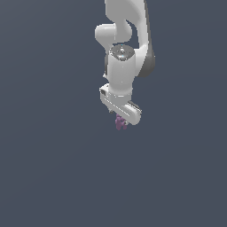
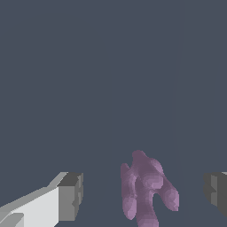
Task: Pick up the object and move it to a goal position.
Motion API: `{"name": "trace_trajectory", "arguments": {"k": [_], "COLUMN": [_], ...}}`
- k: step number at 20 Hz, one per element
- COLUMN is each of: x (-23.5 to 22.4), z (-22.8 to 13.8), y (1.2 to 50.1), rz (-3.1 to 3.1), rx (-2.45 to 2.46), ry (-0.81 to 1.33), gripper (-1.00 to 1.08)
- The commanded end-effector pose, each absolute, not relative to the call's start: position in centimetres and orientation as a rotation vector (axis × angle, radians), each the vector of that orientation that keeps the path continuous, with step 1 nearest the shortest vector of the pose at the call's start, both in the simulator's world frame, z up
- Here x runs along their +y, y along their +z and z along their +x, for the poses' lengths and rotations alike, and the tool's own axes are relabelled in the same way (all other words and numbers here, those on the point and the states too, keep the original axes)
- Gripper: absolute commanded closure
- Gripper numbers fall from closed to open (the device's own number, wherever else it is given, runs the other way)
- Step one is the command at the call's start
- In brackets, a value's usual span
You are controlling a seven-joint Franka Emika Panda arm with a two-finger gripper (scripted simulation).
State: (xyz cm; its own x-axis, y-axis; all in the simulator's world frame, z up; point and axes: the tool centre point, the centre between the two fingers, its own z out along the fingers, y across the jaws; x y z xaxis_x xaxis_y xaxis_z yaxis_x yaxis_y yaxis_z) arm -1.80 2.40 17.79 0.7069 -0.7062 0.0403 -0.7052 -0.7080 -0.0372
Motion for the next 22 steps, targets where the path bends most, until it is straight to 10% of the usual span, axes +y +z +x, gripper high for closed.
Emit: {"name": "trace_trajectory", "arguments": {"k": [1,22], "x": [2.6,4.3], "z": [-2.2,-5.9], "y": [17.5,15.2], "rz": [-2.846,-2.435], "rx": [1.284,1.974], "ry": [-0.072,-0.015], "gripper": [-0.92,-0.92]}}
